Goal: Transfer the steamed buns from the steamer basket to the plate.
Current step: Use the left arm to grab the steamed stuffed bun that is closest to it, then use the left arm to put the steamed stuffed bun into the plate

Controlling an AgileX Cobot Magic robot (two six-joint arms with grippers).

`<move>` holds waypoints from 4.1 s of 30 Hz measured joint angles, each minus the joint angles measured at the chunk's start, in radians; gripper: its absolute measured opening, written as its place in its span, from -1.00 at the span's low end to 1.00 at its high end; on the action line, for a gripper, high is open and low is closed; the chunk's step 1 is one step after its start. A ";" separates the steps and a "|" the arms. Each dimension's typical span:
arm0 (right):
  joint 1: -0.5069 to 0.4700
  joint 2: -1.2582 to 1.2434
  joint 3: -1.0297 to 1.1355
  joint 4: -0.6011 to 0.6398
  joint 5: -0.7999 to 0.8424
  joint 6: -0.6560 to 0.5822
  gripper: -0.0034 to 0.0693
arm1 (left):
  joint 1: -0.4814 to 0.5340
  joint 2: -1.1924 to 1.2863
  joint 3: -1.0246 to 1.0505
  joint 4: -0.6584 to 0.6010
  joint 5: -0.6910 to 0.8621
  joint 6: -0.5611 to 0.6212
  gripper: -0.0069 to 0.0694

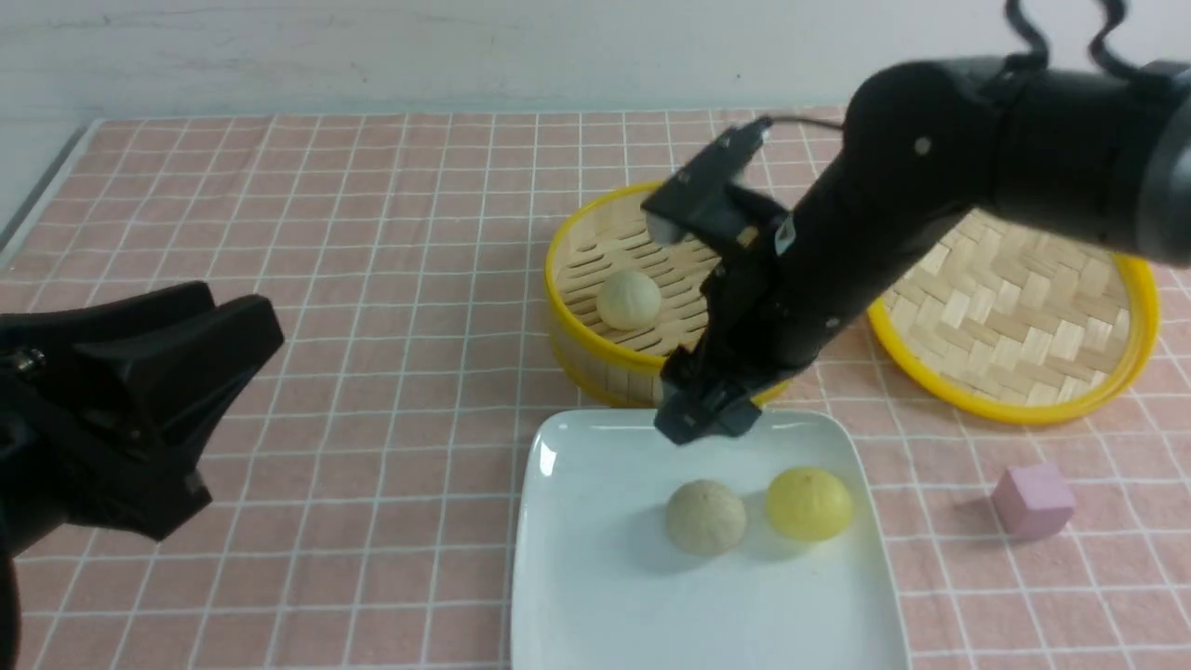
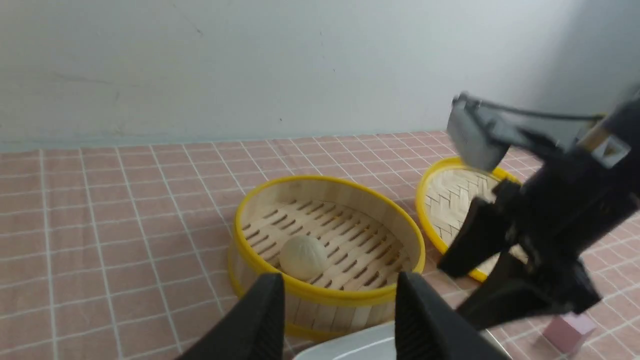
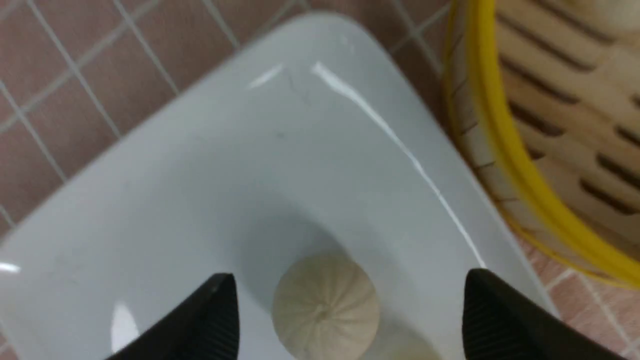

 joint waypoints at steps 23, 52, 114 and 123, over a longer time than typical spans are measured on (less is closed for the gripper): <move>0.000 -0.572 -0.017 -0.410 0.245 0.279 0.46 | -0.196 0.693 -0.633 0.474 0.267 -0.138 0.20; 0.000 -0.578 -0.017 -0.421 0.378 0.269 0.46 | -0.420 1.359 -1.105 0.761 0.014 -0.372 0.31; 0.000 -0.578 -0.017 -0.390 0.379 0.267 0.46 | -0.489 1.108 -1.128 0.772 0.069 -0.348 -0.74; 0.000 -0.578 -0.017 -0.390 0.379 0.268 0.46 | -0.490 1.108 -1.099 0.812 0.449 -0.567 -0.74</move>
